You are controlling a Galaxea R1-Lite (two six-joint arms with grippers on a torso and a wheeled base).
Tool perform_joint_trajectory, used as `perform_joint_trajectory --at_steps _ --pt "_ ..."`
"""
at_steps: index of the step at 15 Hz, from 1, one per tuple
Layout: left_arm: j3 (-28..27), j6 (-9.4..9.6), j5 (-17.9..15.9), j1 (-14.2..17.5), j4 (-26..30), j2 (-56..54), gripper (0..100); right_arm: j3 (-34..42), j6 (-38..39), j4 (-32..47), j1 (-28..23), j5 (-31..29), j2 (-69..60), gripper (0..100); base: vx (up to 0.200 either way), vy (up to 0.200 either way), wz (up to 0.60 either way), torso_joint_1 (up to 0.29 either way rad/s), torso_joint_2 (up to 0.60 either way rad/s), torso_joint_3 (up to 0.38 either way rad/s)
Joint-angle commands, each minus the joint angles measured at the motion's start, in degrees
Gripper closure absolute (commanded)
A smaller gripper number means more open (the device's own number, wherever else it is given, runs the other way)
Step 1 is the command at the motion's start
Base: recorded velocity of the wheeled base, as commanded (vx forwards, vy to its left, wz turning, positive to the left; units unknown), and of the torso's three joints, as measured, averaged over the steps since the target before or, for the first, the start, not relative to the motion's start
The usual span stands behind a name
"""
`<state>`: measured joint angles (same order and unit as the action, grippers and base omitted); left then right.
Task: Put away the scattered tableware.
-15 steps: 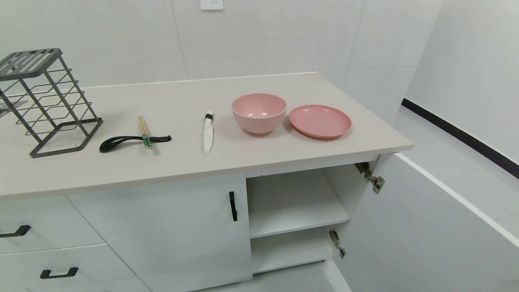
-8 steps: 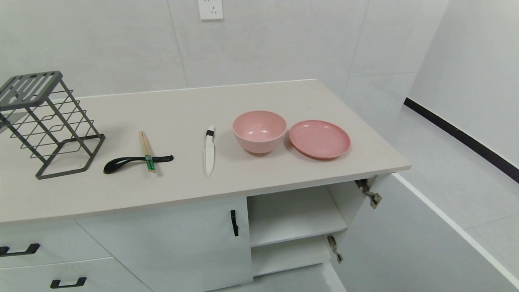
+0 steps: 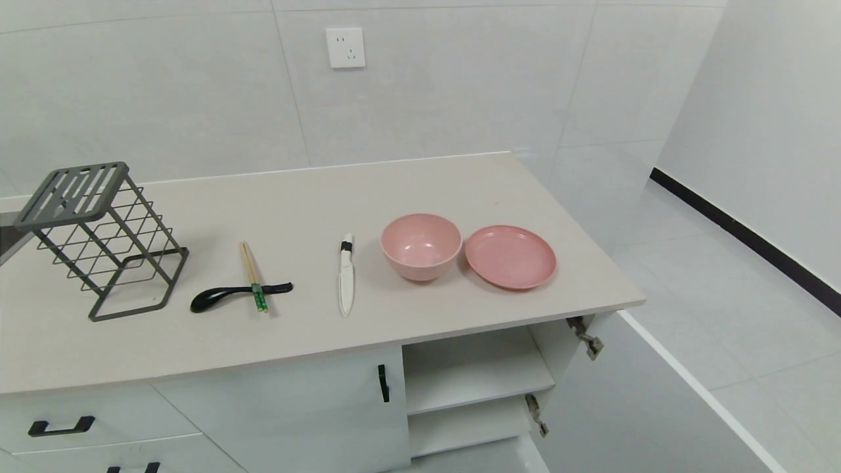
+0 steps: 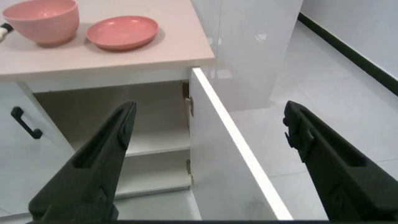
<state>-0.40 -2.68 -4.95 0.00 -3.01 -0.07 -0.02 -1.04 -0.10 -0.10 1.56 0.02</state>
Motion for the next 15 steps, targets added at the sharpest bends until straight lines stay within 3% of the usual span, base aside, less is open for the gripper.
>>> perform_joint_trajectory --at_steps 1,3,10,13,15 --pt "0.1 -0.13 0.5 0.0 0.0 0.1 0 0.0 0.0 0.0 0.0 0.0 0.0 0 0.200 0.000 0.00 0.144 -0.27 -0.134" --pt "0.1 -0.22 3.1 0.0 0.1 0.1 0 0.0 0.0 0.0 0.0 0.0 0.0 0 0.200 0.000 0.00 0.051 -0.12 -0.051" --pt "0.1 -0.22 3.3 0.0 0.2 0.1 0 0.0 -0.1 0.0 0.0 0.0 0.0 0 0.000 0.000 0.00 0.002 -0.01 -0.002" --pt "0.1 -1.98 3.8 0.0 0.3 0.1 0 -0.1 0.0 0.0 0.0 0.0 0.0 0 0.200 0.000 0.00 0.004 0.00 0.007" --pt "0.1 -2.15 3.8 0.0 0.2 0.1 0 0.0 0.1 0.0 0.0 0.0 0.0 0 0.000 0.000 0.00 0.000 0.00 0.000"
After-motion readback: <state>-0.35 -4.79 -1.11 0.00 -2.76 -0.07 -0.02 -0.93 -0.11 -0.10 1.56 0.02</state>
